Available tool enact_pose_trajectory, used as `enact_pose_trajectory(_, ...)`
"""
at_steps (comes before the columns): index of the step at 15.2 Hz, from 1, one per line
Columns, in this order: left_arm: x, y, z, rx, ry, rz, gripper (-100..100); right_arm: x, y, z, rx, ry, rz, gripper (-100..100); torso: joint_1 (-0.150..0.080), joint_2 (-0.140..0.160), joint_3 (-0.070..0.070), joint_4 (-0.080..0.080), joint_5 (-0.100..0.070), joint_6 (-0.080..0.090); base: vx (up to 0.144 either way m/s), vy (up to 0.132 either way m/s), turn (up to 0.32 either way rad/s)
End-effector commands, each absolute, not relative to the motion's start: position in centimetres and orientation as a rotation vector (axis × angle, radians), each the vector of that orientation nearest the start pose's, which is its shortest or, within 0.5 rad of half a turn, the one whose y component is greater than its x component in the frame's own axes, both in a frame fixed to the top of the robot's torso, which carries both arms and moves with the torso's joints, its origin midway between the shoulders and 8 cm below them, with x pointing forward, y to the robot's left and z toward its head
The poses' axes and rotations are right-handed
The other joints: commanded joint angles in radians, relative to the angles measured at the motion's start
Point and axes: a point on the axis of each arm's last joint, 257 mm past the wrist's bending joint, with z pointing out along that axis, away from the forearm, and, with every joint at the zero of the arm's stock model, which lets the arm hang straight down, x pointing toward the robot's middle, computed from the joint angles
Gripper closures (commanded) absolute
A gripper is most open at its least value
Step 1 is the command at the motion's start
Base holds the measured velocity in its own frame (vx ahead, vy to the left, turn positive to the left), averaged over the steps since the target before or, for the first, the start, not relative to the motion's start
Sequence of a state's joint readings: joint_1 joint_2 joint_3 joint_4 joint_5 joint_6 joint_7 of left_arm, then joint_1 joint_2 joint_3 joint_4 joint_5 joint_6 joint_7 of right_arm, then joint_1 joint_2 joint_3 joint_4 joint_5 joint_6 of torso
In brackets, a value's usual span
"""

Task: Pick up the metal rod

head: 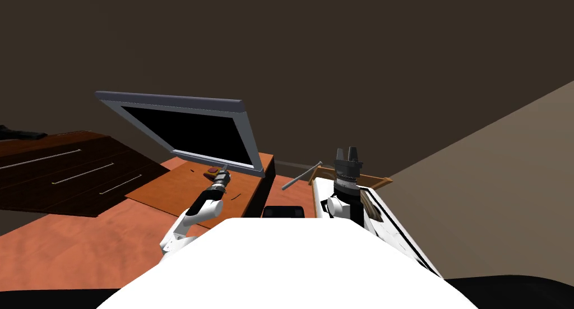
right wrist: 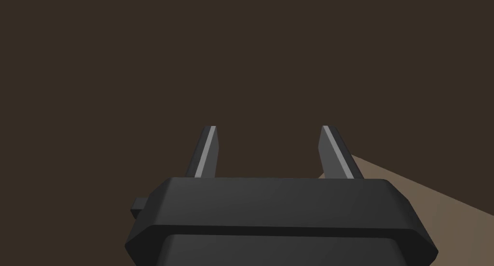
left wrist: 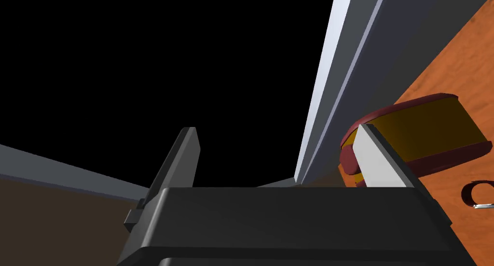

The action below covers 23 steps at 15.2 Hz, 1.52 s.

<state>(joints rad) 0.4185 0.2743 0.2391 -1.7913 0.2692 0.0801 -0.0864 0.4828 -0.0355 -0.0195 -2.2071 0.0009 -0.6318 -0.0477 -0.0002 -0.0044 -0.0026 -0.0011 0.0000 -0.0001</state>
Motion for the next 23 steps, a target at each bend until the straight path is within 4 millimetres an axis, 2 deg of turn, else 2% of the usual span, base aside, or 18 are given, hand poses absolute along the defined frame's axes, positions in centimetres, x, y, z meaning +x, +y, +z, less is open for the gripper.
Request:
enact_pose_trajectory(1, 38.3, 47.9, -30.2, -1.461, 1.214, -0.737, -100, 33.6, -27.9, 2.2, 0.585, 0.578, 1.352, 0, 0.0, 0.0, 0.0, 0.0, 0.0, 0.0, 0.054, -0.002, -0.053)
enact_pose_trajectory(4, 38.1, 47.9, -30.9, -1.482, 1.23, -0.725, -100, 33.6, -27.9, 2.2, 0.585, 0.578, 1.352, 0, 0.0, 0.001, 0.0, 0.0, 0.0, 0.0, 0.039, -0.001, -0.02)
enact_pose_trajectory(5, 37.0, 49.1, -33.1, -1.562, 1.234, -0.698, -100, 33.6, -27.9, 2.2, 0.585, 0.578, 1.352, 0, 0.0, 0.002, 0.001, 0.0, 0.0, 0.0, 0.038, -0.005, -0.046)
enact_pose_trajectory(7, 36.9, 49.0, -33.6, -1.576, 1.244, -0.689, -100, 33.6, -27.9, 2.2, 0.585, 0.578, 1.352, 0, 0.0, 0.001, 0.001, 0.0, 0.0, 0.0, 0.045, -0.002, -0.031)
enact_pose_trajectory(8, 35.6, 50.1, -35.7, -1.654, 1.243, -0.663, -100, 33.6, -27.9, 2.2, 0.585, 0.578, 1.352, 0, 0.0, 0.001, 0.001, 0.0, 0.0, 0.0, 0.051, 0.003, -0.043)
enact_pose_trajectory(10, 35.4, 50.1, -36.2, -1.671, 1.255, -0.653, -100, 33.6, -27.9, 2.2, 0.585, 0.578, 1.352, 0, 0.0, 0.0, 0.0, 0.0, 0.0, 0.0, 0.051, 0.001, -0.032)
enact_pose_trajectory(11, 34.1, 51.0, -38.2, -1.748, 1.25, -0.627, -100, 33.6, -27.9, 2.2, 0.585, 0.578, 1.352, 0, 0.0, 0.001, 0.0, 0.0, 0.0, 0.0, 0.054, -0.004, -0.048)
enact_pose_trajectory(13, 33.8, 50.9, -38.7, -1.765, 1.262, -0.617, -100, 33.6, -27.9, 2.2, 0.585, 0.578, 1.352, 0, 0.0, 0.0, 0.0, 0.0, 0.0, 0.0, 0.051, -0.001, -0.03)
enact_pose_trajectory(14, 32.3, 51.7, -40.7, -1.846, 1.257, -0.588, -100, 33.6, -27.9, 2.2, 0.585, 0.578, 1.352, 0, 0.0, 0.001, 0.0, 0.0, 0.0, 0.0, 0.055, -0.006, -0.039)
enact_pose_trajectory(15, 32.1, 51.7, -41.1, -1.859, 1.266, -0.581, -100, 33.6, -27.9, 2.2, 0.585, 0.578, 1.352, 0, 0.0, 0.001, 0.0, 0.0, 0.0, 0.0, 0.061, -0.005, -0.042)
enact_pose_trajectory(17, 30.4, 52.3, -43.2, -1.947, 1.263, -0.548, -100, 33.6, -27.9, 2.2, 0.585, 0.578, 1.352, 0, 0.0, 0.0, 0.0, 0.0, 0.0, 0.0, 0.068, 0.002, -0.057)
enact_pose_trajectory(18, 30.3, 52.2, -43.3, -1.952, 1.266, -0.545, -100, 33.6, -27.9, 2.2, 0.585, 0.578, 1.352, 0, 0.0, -0.001, 0.0, 0.0, 0.0, 0.0, 0.052, 0.003, -0.017)
enact_pose_trajectory(19, 29.0, 52.6, -44.7, -2.024, 1.257, -0.523, -100, 33.6, -27.9, 2.2, 0.585, 0.578, 1.352, 0, 0.0, 0.0, 0.0, 0.0, 0.0, 0.0, 0.052, -0.001, -0.038)
enact_pose_trajectory(22, 26.6, 52.9, -47.2, -2.131, 1.256, -0.476, -100, 33.6, -27.9, 2.2, 0.585, 0.578, 1.352, 0, 0.0, 0.0, 0.0, 0.0, 0.0, 0.0, 0.068, -0.001, -0.053)
enact_pose_trajectory(23, 26.6, 52.9, -47.2, -2.131, 1.256, -0.476, -100, 33.6, -27.9, 2.2, 0.585, 0.578, 1.352, 0, 0.0, -0.001, 0.0, 0.0, 0.0, 0.0, 0.055, 0.003, -0.006)
